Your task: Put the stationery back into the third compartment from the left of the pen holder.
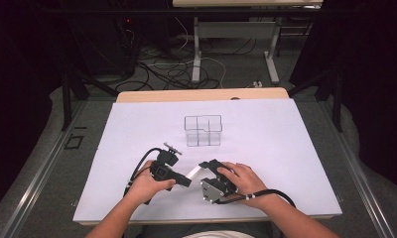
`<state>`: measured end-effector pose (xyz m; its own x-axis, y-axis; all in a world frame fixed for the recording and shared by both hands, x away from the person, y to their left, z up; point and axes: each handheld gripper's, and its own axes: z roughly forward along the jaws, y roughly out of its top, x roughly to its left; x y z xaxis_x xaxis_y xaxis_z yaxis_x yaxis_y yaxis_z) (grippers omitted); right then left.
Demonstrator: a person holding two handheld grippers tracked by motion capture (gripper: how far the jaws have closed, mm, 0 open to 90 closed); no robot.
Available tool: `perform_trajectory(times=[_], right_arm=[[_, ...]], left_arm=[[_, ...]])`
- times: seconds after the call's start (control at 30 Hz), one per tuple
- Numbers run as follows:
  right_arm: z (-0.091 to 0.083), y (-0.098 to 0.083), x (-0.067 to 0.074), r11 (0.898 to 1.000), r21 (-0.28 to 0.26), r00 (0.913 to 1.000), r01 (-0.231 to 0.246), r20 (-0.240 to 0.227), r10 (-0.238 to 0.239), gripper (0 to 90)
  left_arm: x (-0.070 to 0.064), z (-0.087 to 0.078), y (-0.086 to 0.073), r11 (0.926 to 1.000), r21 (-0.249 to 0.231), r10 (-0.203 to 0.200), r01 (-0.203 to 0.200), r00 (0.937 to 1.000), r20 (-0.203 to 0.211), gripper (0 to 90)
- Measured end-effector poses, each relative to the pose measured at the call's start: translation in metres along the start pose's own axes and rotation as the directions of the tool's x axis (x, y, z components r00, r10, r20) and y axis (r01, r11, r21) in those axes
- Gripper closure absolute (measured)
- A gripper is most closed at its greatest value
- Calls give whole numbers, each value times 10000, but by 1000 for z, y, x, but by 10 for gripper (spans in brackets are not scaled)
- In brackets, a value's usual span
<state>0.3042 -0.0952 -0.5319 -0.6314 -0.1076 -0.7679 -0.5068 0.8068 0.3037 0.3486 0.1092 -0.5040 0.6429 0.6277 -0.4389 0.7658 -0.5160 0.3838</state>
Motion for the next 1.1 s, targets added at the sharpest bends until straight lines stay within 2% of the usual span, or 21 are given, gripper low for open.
perform_trajectory(times=[0.03,0.2,0.23,0.3,0.37,0.4,0.43,0.47,0.5,0.7,0.83,0.97,1.0,1.1], right_arm=[[1,0,2,9999,-93,9998,103,195,-101,414],[4,3,6,9971,147,9970,748,204,-751,438],[3,4,6,9950,312,9955,946,60,-948,449],[5,5,7,9904,291,9907,1354,102,-1358,458],[6,5,8,9894,331,9900,1411,0,-1412,469],[5,6,8,9854,462,9864,1638,44,-1641,480],[6,6,10,9861,367,9866,1619,134,-1625,492],[6,7,10,9832,378,9832,1786,308,-1797,506],[6,7,10,9820,488,9831,1824,88,-1830,517],[7,8,12,9791,457,9798,1980,183,-1990,570],[8,10,14,9743,420,9745,2212,280,-2225,599],[8,11,14,9721,482,9729,2294,172,-2305,617],[8,11,14,9708,488,9716,2348,190,-2359,619],[8,11,15,9687,417,9690,2446,242,-2457,634]], left_arm=[[-1,0,1,10000,-15,-34,34,10000,9,671],[-4,3,4,10000,17,-32,32,9999,159,671],[-5,3,4,10000,48,-41,40,9998,177,671],[-6,5,5,10000,32,-85,84,9997,232,671],[-8,6,7,10000,66,-48,46,9997,233,671],[-9,6,7,10000,67,-24,22,9996,268,671],[-10,7,8,10000,65,-54,52,9996,268,671],[-11,7,8,10000,66,-36,34,9996,279,671],[-12,7,8,9999,104,-76,73,9995,319,671],[-14,9,10,9999,83,-136,132,9990,421,671],[-15,10,11,9999,128,-101,95,9987,496,671],[-17,11,11,9998,124,-179,172,9982,579,671],[-17,11,11,9998,192,-75,64,9982,595,671],[-17,11,12,9998,173,-74,63,9981,619,671]])
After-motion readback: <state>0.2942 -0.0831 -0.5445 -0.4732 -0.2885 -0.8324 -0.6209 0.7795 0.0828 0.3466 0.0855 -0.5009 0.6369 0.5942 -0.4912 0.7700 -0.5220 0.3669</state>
